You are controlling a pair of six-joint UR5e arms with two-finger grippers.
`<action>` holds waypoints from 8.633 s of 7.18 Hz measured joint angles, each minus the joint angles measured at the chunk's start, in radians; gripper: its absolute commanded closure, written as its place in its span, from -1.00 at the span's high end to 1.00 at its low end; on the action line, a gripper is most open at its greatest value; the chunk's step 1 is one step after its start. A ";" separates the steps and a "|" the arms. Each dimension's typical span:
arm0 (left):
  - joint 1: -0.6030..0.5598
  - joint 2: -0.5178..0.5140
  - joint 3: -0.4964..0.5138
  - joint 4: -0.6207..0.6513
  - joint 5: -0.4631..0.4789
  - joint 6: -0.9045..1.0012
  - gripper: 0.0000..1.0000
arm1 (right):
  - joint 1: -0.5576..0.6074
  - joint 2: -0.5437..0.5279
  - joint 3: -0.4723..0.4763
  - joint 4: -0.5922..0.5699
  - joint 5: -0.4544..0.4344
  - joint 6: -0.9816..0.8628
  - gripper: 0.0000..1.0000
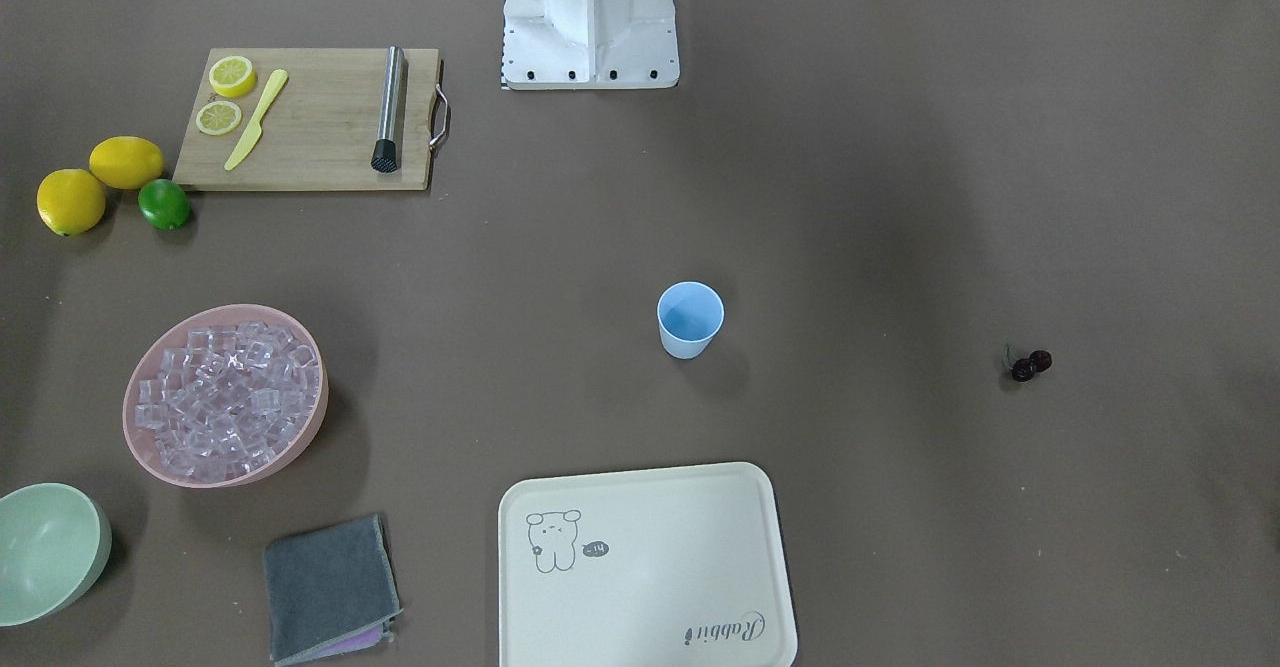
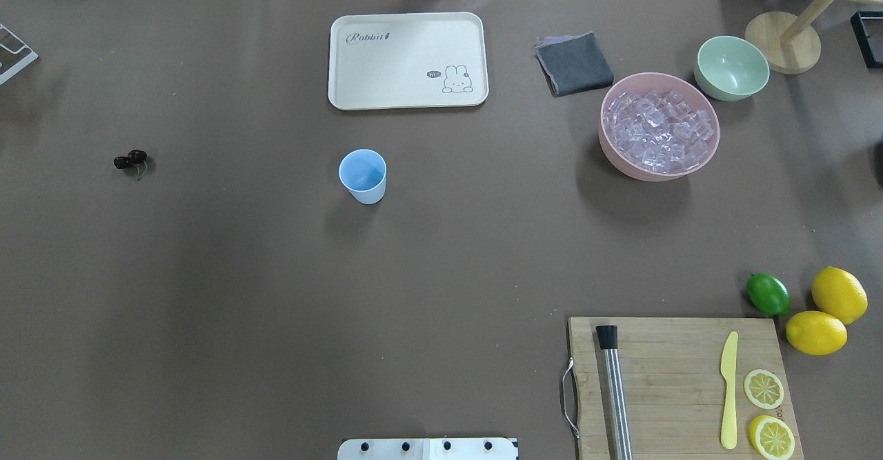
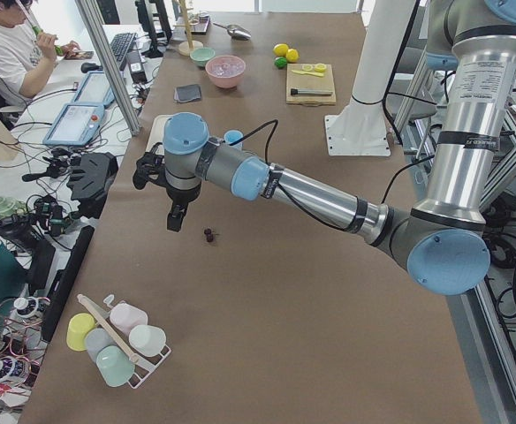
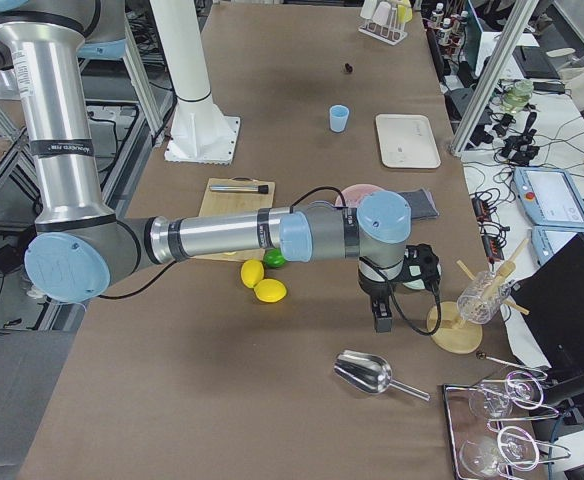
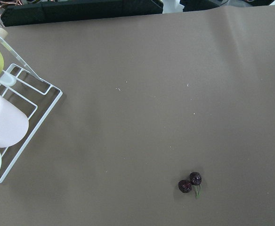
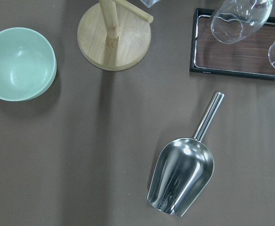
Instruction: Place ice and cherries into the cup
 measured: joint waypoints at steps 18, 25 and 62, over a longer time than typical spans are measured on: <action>0.032 0.000 0.035 -0.165 0.001 -0.029 0.95 | -0.588 0.215 0.085 0.126 -0.133 0.661 0.86; 0.032 0.025 0.080 -0.263 0.001 -0.030 0.95 | -0.718 0.202 -0.005 0.287 -0.140 0.900 0.73; 0.255 0.035 0.219 -0.539 0.082 -0.183 0.95 | -0.791 0.612 -0.055 -0.053 -0.291 0.759 0.96</action>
